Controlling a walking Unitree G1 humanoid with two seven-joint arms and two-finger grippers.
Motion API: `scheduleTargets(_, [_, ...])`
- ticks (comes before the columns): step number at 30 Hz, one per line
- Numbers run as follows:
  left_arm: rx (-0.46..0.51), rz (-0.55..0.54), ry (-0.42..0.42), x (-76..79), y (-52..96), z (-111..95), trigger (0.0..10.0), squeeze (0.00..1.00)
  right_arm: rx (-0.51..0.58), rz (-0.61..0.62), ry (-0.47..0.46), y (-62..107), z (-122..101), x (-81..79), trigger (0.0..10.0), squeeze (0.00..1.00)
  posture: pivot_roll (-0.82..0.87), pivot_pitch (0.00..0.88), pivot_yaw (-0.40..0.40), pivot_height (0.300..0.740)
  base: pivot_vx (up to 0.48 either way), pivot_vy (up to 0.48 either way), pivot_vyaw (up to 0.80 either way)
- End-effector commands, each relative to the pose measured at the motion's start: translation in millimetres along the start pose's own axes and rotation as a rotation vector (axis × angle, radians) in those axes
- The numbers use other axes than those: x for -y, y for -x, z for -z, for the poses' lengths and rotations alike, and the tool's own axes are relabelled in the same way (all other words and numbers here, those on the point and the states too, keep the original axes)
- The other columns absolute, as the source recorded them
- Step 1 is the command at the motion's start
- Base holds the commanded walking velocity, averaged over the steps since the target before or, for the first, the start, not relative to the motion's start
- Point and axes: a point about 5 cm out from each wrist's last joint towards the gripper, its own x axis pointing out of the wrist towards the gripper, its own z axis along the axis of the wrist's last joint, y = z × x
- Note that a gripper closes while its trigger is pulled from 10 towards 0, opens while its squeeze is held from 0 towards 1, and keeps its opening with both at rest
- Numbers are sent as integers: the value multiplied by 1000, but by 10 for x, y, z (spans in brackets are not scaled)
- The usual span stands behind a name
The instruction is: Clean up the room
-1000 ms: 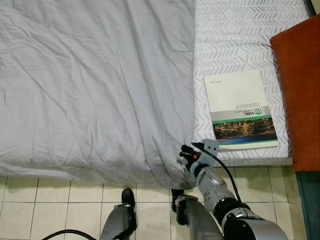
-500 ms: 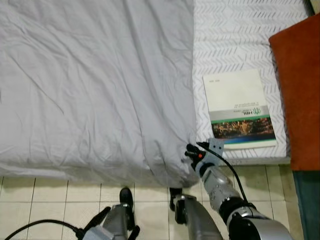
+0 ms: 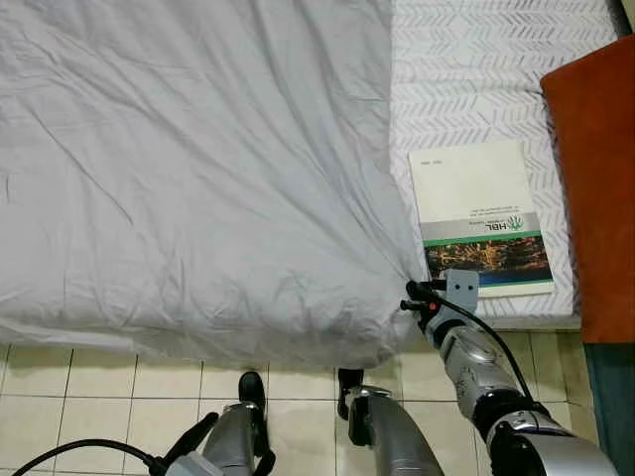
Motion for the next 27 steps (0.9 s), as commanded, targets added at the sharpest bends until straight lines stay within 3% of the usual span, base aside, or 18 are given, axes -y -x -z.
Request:
scheduleTargets(1, [-82,18,13,52,115,152,10000,0,-125,144,-11,232,327,364,0,0,114,744,-54,740,0,0,0])
scheduleTargets(6, [-99,26,1,70,129,180,10000,0,-131,145,-9,234,339,359,0,0,108,740,-56,740,0,0,0])
scheduleTargets(7, [-104,32,-4,87,129,188,10000,0,-141,139,4,233,358,335,4157,0,106,738,-59,740,0,0,0])
scheduleTargets(8, [-107,36,1,111,127,190,10000,0,-151,132,12,231,379,308,10000,0,106,735,-60,740,0,0,0])
scheduleTargets(14, [-101,35,12,167,93,182,10000,0,-159,117,62,214,394,237,10000,0,102,728,-68,740,0,0,0])
scheduleTargets(15, [-99,32,13,172,86,178,10000,0,-149,113,54,203,381,220,10000,882,101,728,-70,740,0,0,0])
scheduleTargets(16, [-99,28,16,177,79,185,10000,0,-135,101,41,190,363,194,10000,1000,99,723,-74,740,0,0,0])
scheduleTargets(19, [-105,24,15,192,80,215,10000,0,-88,79,67,160,300,140,10000,1000,97,704,-83,740,0,0,0])
scheduleTargets(21, [-112,18,10,207,67,261,10000,0,-20,66,169,142,217,92,10000,1000,96,676,-91,740,0,0,0])
scheduleTargets(22, [-112,18,10,207,67,261,10000,0,-20,66,169,142,217,92,10000,1000,96,676,-91,740,0,0,0])
scheduleTargets(24, [-111,14,8,218,16,293,10000,0,53,70,380,163,141,91,10000,1000,94,606,-105,740,0,0,0])
scheduleTargets(25, [-111,14,8,218,16,293,10000,0,53,70,380,163,141,91,10000,1000,94,606,-105,740,0,0,0])
scheduleTargets(26, [-114,11,7,222,-50,351,10000,0,68,90,455,189,151,112,10000,1000,97,561,-112,740,0,0,0])
scheduleTargets(27, [-109,7,3,215,-83,358,10000,0,86,104,471,202,138,131,10000,1000,99,543,-113,740,0,0,0])
